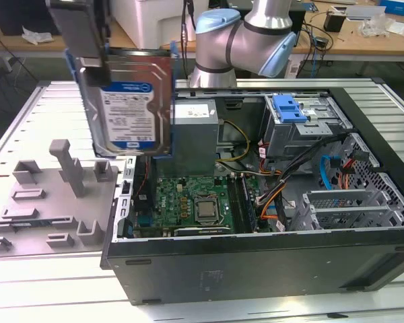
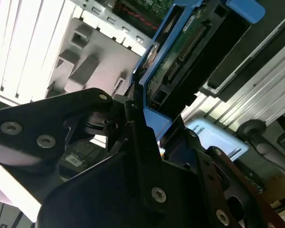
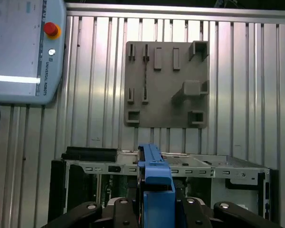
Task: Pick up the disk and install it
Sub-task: 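Pick up the disk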
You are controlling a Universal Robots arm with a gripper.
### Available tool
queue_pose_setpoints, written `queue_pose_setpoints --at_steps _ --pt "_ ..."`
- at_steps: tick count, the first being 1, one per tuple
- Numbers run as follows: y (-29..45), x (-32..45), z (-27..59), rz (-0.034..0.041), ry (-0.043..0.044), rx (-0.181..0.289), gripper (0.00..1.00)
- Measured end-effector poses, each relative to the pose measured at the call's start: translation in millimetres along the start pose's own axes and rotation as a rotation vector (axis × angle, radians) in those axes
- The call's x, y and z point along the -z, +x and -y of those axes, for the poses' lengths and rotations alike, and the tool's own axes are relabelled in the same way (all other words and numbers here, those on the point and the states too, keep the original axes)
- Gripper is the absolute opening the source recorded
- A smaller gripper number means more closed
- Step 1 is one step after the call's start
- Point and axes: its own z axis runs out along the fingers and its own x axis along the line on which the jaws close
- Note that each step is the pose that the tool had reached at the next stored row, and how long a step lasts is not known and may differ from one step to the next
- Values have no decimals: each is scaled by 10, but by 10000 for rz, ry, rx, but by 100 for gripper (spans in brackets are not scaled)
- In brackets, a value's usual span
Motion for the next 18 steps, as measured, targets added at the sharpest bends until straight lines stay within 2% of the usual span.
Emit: queue_pose_setpoints --at_steps 1,4,15,18 --pt "19 5 47 -1 -3 -2 37" --pt "112 26 276 1 -10 0 37" --pt "331 76 810 2 -37 2 37" --pt "405 91 990 3 -48 1 37"
